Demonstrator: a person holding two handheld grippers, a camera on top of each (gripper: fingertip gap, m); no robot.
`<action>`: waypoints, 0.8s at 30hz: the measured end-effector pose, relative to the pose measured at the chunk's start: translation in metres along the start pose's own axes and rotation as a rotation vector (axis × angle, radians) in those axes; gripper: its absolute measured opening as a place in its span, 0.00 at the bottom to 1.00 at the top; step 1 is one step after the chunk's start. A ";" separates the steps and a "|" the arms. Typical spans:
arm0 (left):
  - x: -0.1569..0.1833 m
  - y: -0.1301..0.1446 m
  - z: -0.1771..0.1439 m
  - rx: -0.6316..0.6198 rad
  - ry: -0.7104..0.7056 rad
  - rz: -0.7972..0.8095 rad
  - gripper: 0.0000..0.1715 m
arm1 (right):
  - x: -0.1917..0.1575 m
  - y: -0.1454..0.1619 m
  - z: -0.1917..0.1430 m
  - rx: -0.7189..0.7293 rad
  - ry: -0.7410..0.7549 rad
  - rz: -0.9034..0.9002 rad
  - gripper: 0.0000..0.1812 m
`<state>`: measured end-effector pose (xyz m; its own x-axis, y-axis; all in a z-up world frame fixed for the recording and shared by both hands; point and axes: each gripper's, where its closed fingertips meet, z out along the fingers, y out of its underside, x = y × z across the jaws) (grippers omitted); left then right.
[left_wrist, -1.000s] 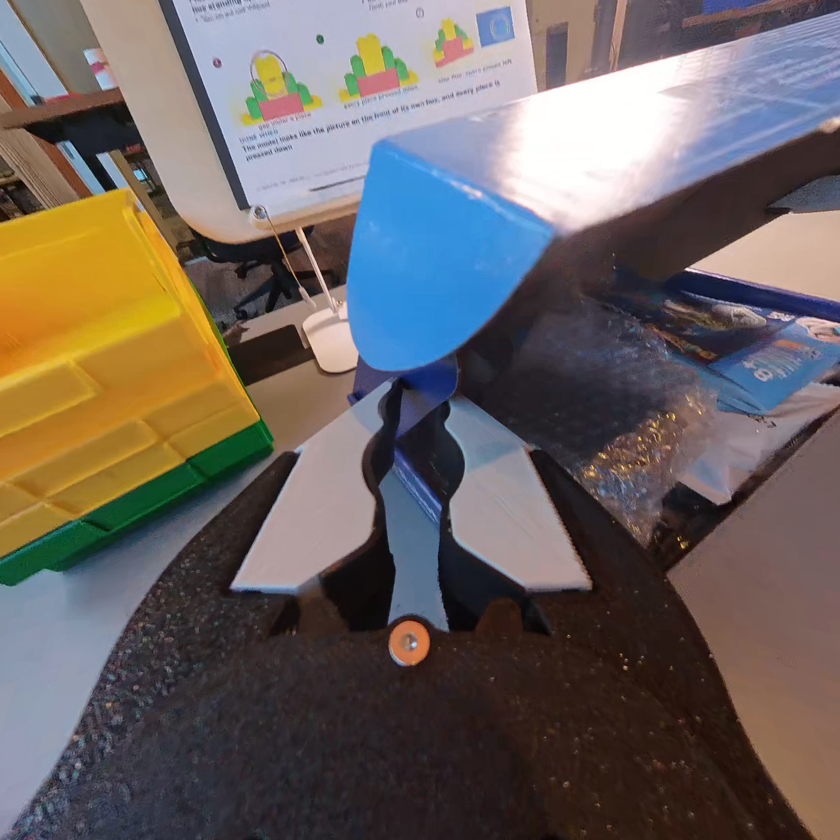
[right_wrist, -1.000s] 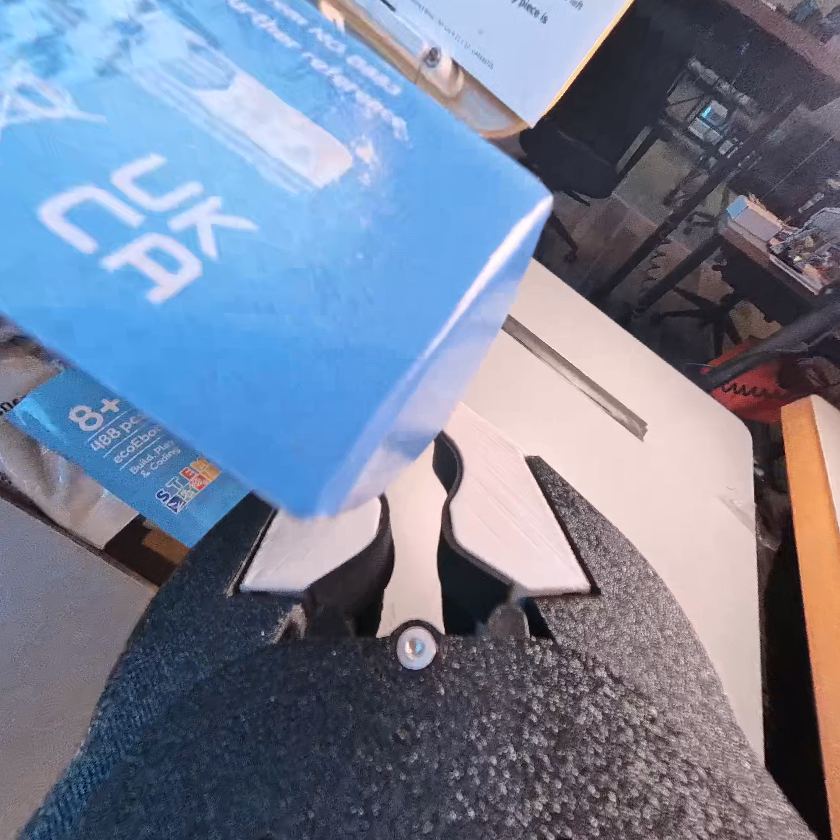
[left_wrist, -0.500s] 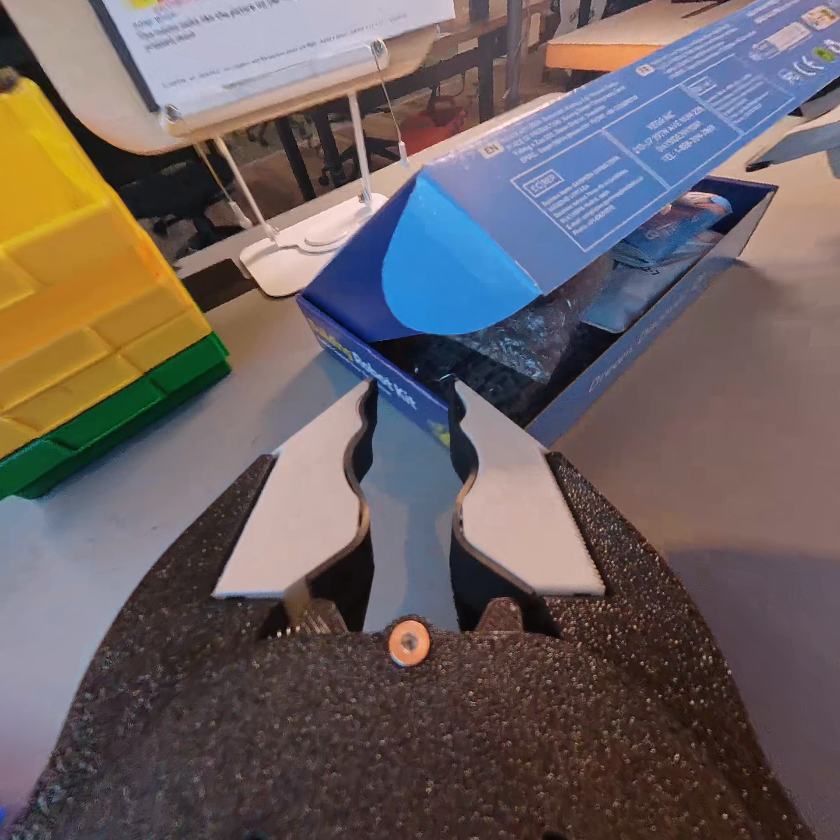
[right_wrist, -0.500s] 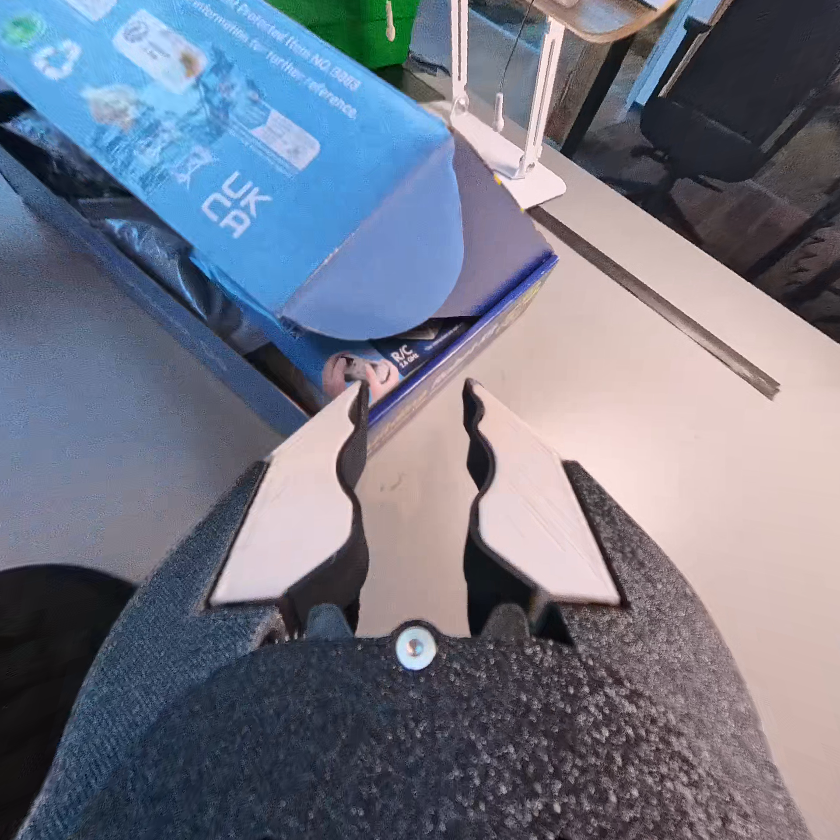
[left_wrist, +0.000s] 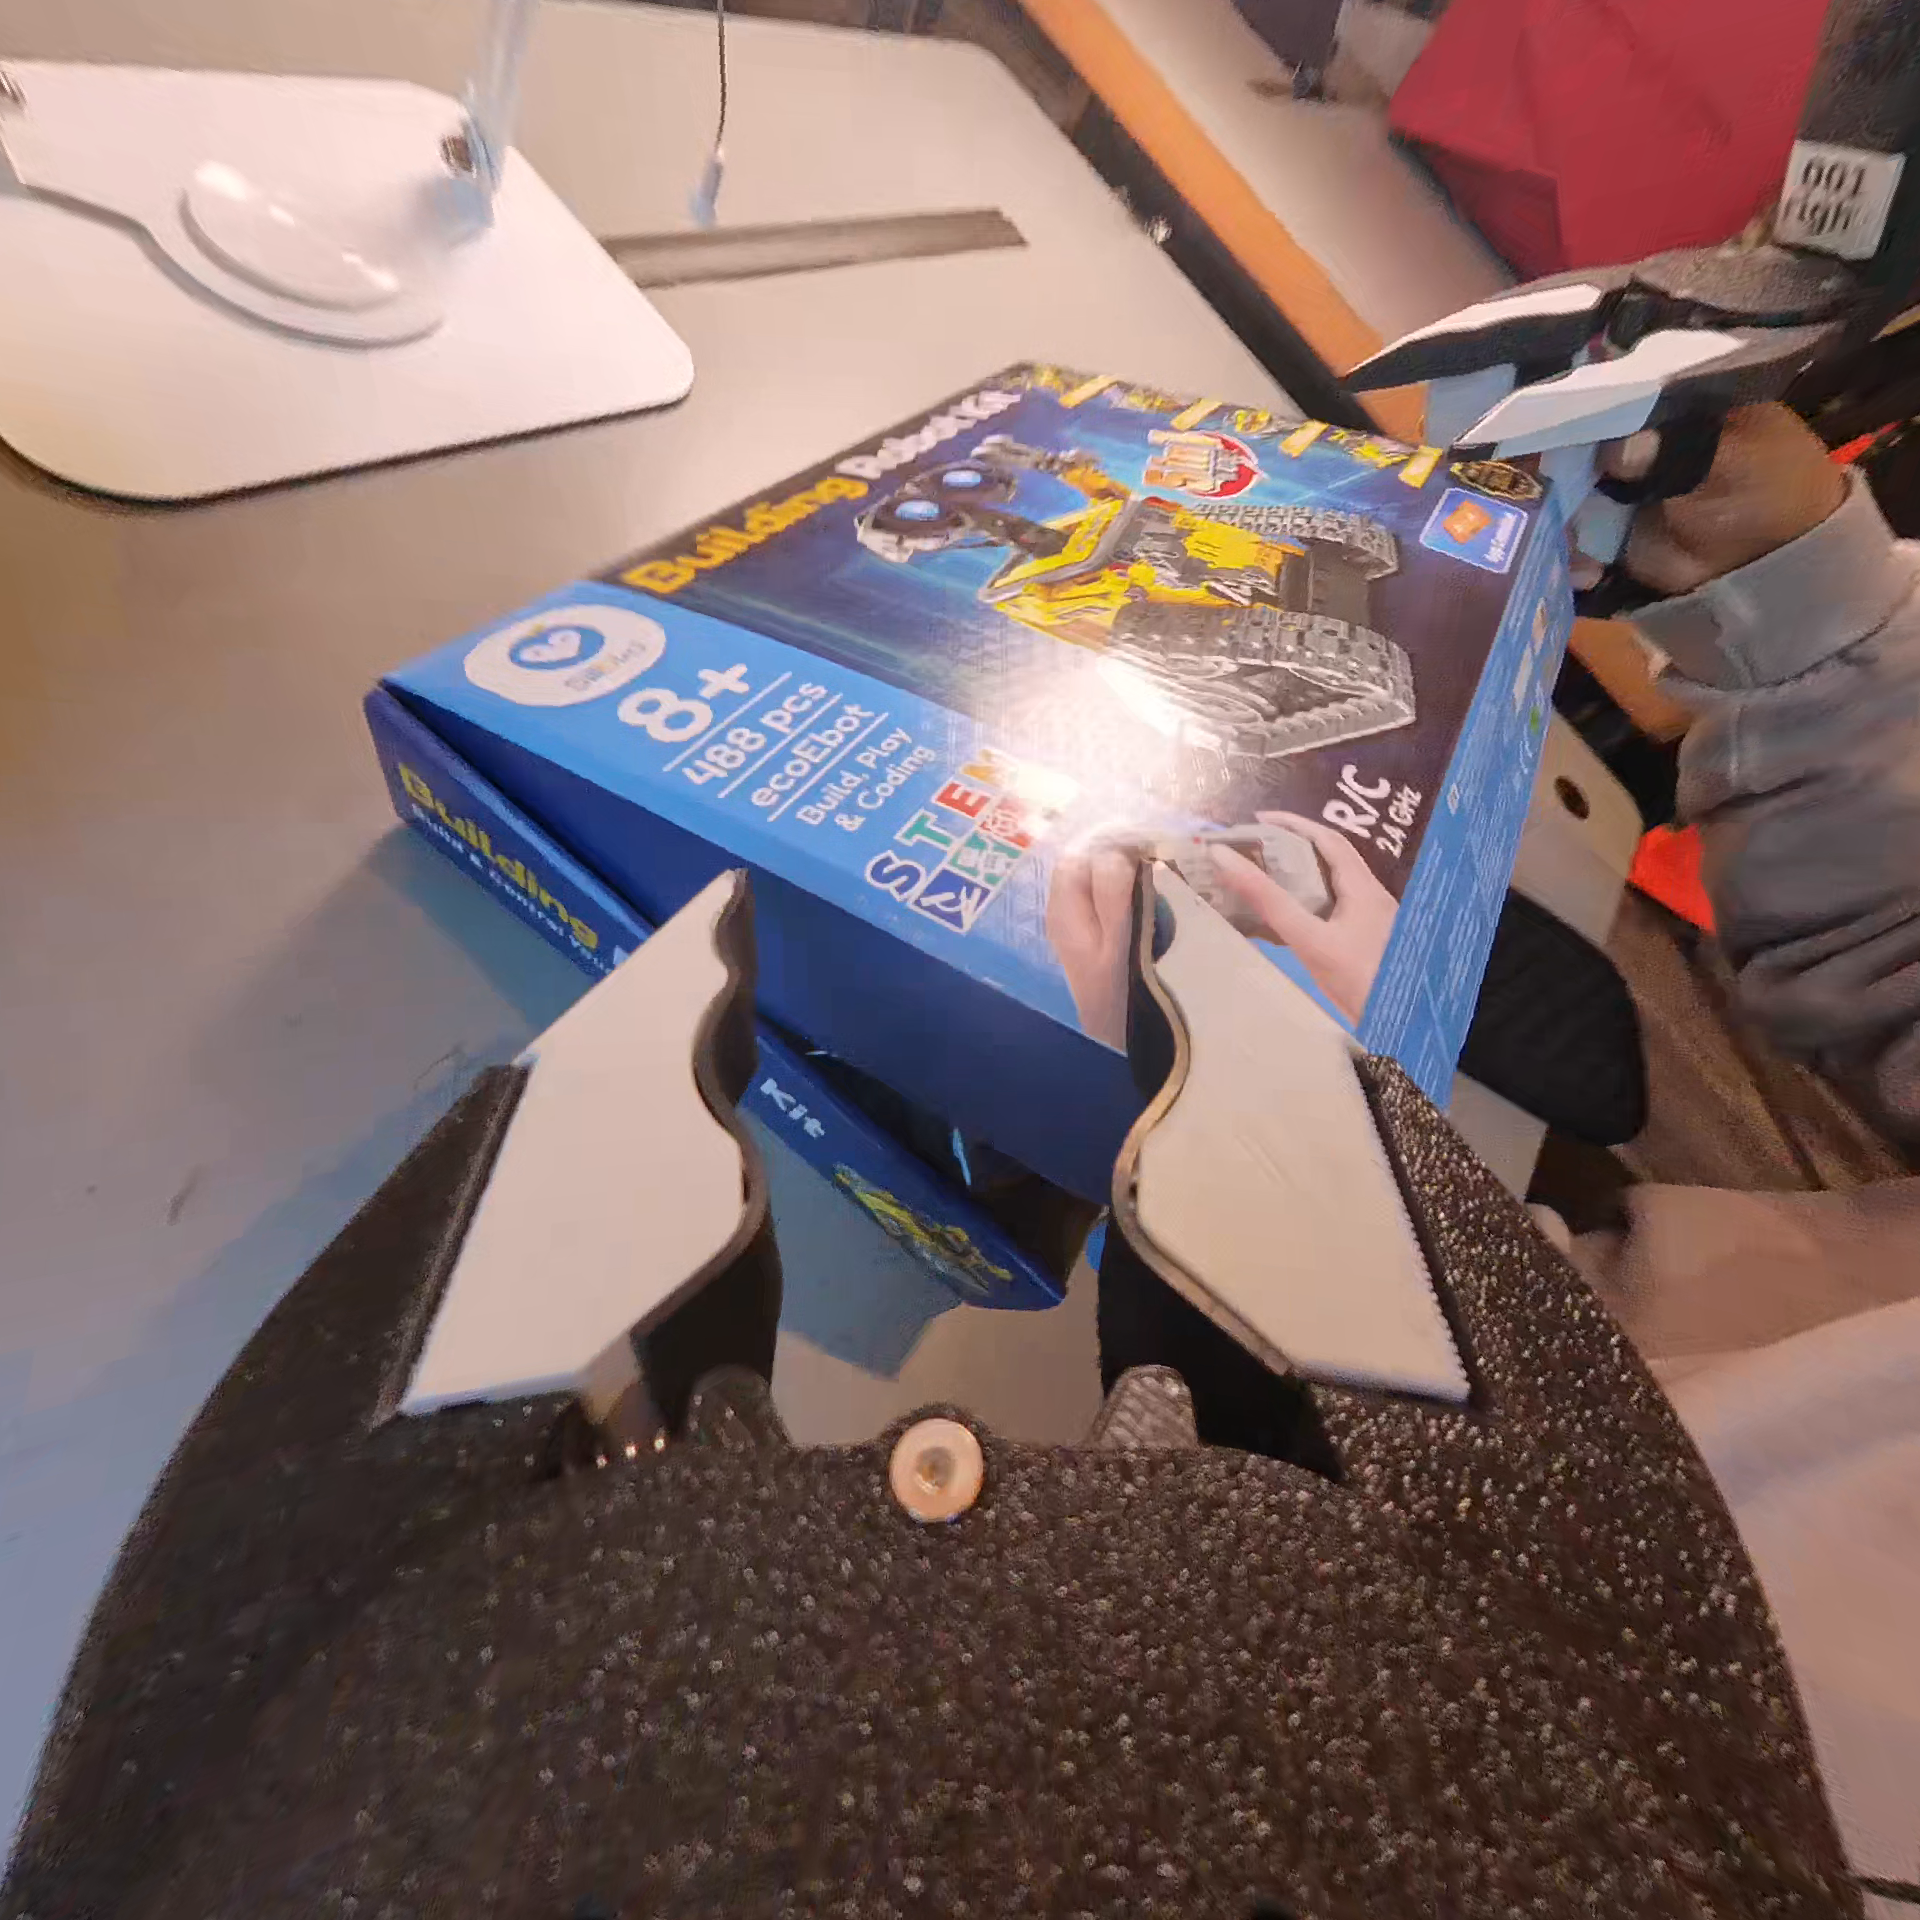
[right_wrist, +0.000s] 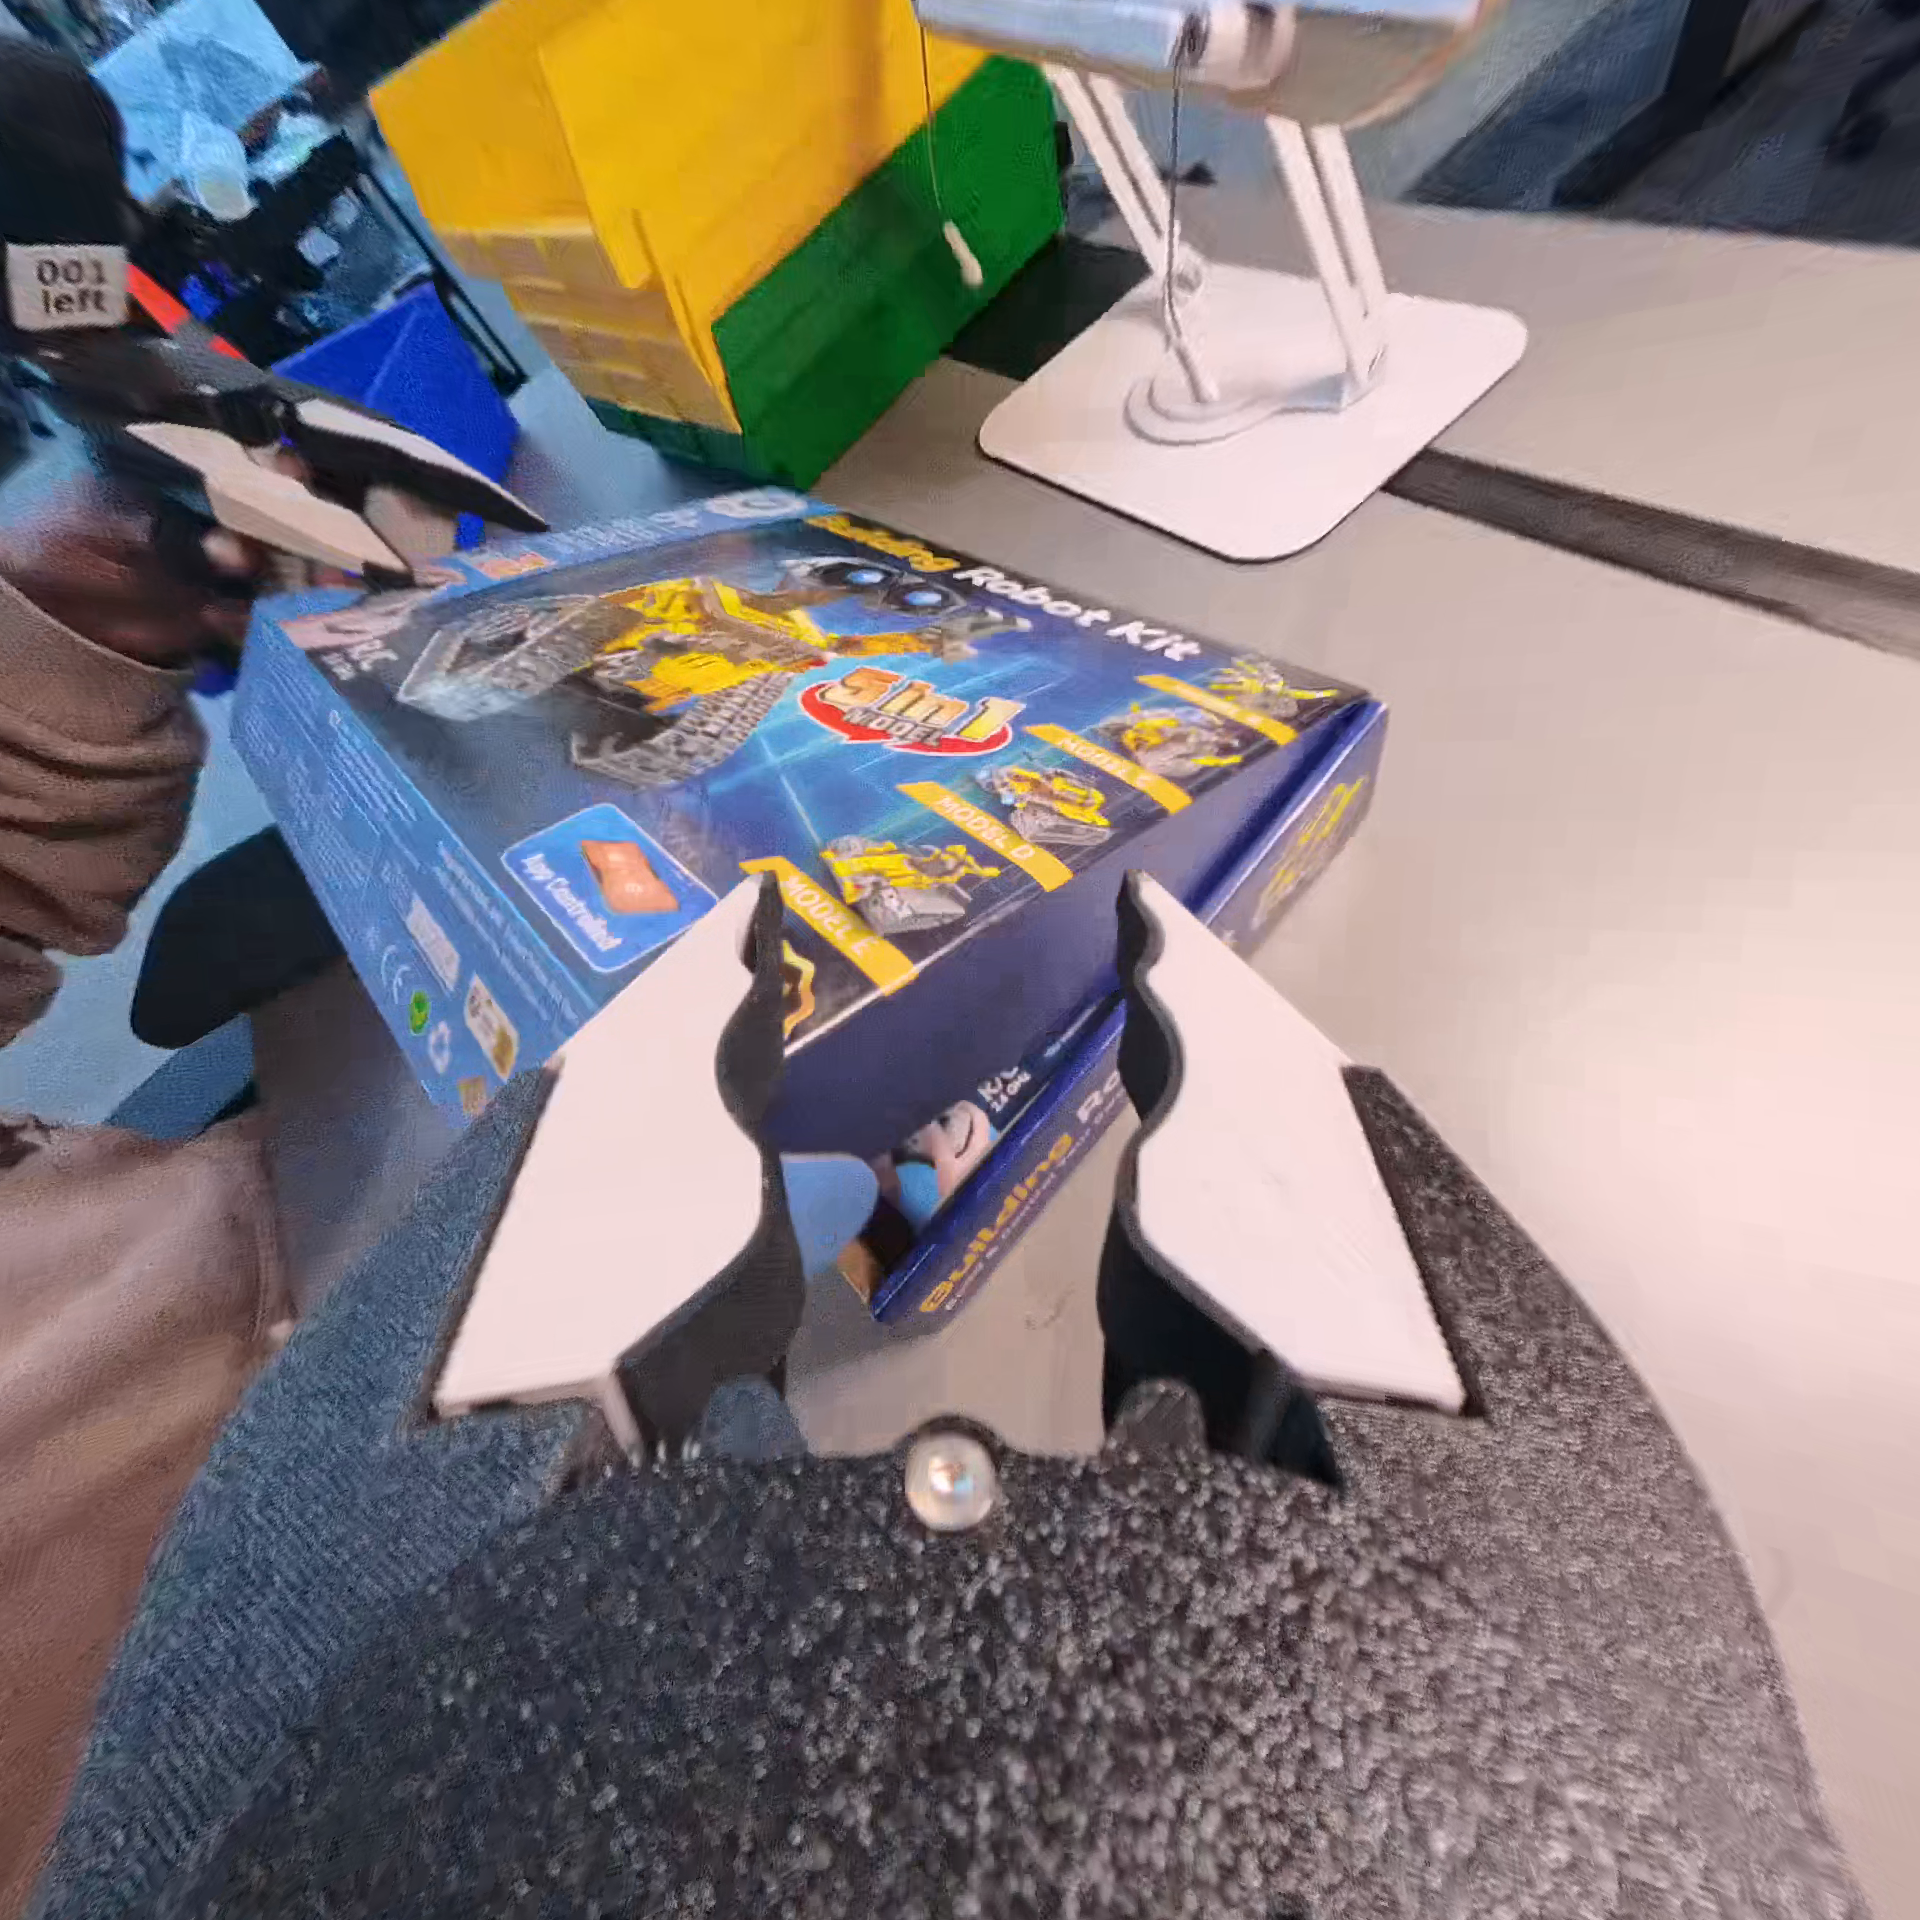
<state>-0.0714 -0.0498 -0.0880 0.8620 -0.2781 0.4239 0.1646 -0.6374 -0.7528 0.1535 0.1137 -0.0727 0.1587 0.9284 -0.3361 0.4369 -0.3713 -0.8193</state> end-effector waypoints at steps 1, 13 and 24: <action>-0.005 0.010 0.005 -0.020 -0.032 0.023 0.40 | 0.001 0.017 0.010 -0.053 -0.005 0.005 0.35; -0.011 0.053 0.020 0.207 -0.170 0.204 0.31 | -0.002 0.074 0.026 -0.024 0.047 -0.061 0.29; -0.005 0.046 0.002 0.263 -0.257 0.323 0.24 | -0.008 0.065 0.011 0.071 0.148 -0.205 0.33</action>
<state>-0.0673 -0.0756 -0.1258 0.9739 -0.2244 0.0344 -0.0440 -0.3352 -0.9411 0.1707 0.0818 -0.1284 0.2038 0.9746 -0.0924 0.4111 -0.1709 -0.8954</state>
